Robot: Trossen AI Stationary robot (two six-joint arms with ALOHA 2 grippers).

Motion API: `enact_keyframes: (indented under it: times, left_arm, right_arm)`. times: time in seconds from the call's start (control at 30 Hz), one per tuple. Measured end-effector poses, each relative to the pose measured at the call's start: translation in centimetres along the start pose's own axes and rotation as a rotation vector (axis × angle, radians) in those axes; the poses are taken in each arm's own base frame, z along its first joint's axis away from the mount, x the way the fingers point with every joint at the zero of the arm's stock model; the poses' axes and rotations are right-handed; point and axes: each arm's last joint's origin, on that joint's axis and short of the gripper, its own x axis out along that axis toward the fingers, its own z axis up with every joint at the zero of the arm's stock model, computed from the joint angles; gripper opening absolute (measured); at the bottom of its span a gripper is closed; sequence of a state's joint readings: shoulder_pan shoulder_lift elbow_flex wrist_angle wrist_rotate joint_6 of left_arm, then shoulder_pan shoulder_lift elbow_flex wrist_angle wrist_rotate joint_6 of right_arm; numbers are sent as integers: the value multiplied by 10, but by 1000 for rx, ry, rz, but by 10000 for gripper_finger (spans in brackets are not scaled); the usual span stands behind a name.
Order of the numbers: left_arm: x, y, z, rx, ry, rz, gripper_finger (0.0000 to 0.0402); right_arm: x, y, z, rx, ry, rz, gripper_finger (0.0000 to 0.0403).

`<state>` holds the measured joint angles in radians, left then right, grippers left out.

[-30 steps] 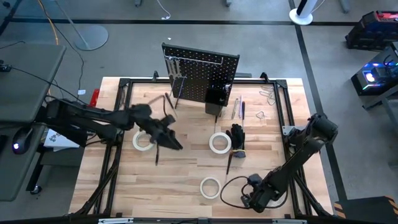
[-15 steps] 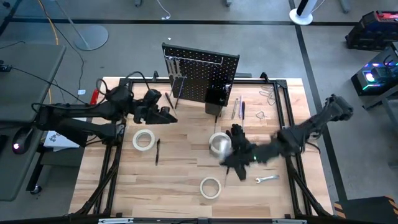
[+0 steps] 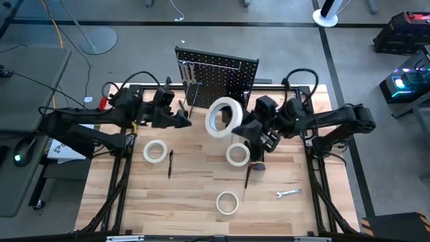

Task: Hang tools onto peg board
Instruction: Hang the masking tape onto the pegboard

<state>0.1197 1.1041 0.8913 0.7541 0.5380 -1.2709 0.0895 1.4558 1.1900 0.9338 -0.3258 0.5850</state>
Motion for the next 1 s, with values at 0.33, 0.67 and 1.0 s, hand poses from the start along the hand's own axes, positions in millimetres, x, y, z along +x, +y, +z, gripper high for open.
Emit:
enact_keyframes:
  times: [0.33,0.67,1.0]
  left_arm:
    - [29,32,9,-75,-40,6,227]
    - [51,22,25,-65,-38,-128,227]
    - [55,23,23,-46,23,-131,194]
  right_arm:
    - [25,-3,2,-19,52,124,45]
    - [26,-7,5,-52,101,109,45]
    - [21,-19,10,-70,128,87,45]
